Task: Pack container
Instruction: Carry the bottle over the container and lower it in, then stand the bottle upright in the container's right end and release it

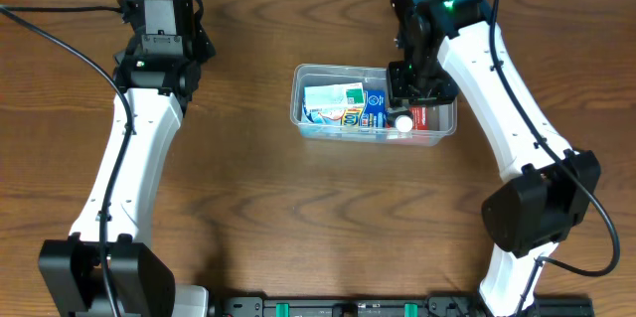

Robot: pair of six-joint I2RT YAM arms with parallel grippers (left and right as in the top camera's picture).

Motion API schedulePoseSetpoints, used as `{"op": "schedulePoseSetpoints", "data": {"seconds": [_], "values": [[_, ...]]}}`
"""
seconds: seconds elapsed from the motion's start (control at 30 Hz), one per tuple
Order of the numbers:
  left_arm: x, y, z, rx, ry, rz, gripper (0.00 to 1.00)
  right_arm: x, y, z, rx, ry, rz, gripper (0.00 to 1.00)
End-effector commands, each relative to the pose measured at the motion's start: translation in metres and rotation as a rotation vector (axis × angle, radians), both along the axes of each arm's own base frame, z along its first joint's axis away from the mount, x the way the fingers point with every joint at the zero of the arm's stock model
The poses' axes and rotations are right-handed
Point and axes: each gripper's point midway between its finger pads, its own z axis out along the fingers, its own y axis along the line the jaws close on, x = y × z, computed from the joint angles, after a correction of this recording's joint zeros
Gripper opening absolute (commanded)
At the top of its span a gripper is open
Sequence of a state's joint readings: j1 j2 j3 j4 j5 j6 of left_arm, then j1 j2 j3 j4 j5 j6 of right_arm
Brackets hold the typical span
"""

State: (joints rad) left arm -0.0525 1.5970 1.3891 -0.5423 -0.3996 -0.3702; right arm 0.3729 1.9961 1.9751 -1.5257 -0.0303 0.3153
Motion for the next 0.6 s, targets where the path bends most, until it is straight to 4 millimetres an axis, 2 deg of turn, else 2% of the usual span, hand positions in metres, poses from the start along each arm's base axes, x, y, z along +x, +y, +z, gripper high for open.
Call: {"op": "schedulePoseSetpoints", "data": {"seconds": [0.0, 0.13, 0.3, 0.57], "values": [[0.0, 0.003, 0.001, 0.001, -0.007, 0.02, 0.98, -0.003, 0.014, -0.003, 0.009, 0.0, 0.028, 0.6], [0.0, 0.003, 0.001, 0.001, -0.007, 0.02, 0.98, -0.003, 0.02, -0.016, 0.002, -0.005, 0.05, 0.63], [0.0, 0.003, 0.001, 0.001, -0.007, 0.02, 0.98, -0.01, 0.016, -0.033, -0.013, 0.03, 0.046, 0.62], [0.0, 0.003, 0.001, 0.001, -0.007, 0.02, 0.98, -0.01, 0.015, -0.037, -0.015, 0.035, 0.043, 0.6]]}}
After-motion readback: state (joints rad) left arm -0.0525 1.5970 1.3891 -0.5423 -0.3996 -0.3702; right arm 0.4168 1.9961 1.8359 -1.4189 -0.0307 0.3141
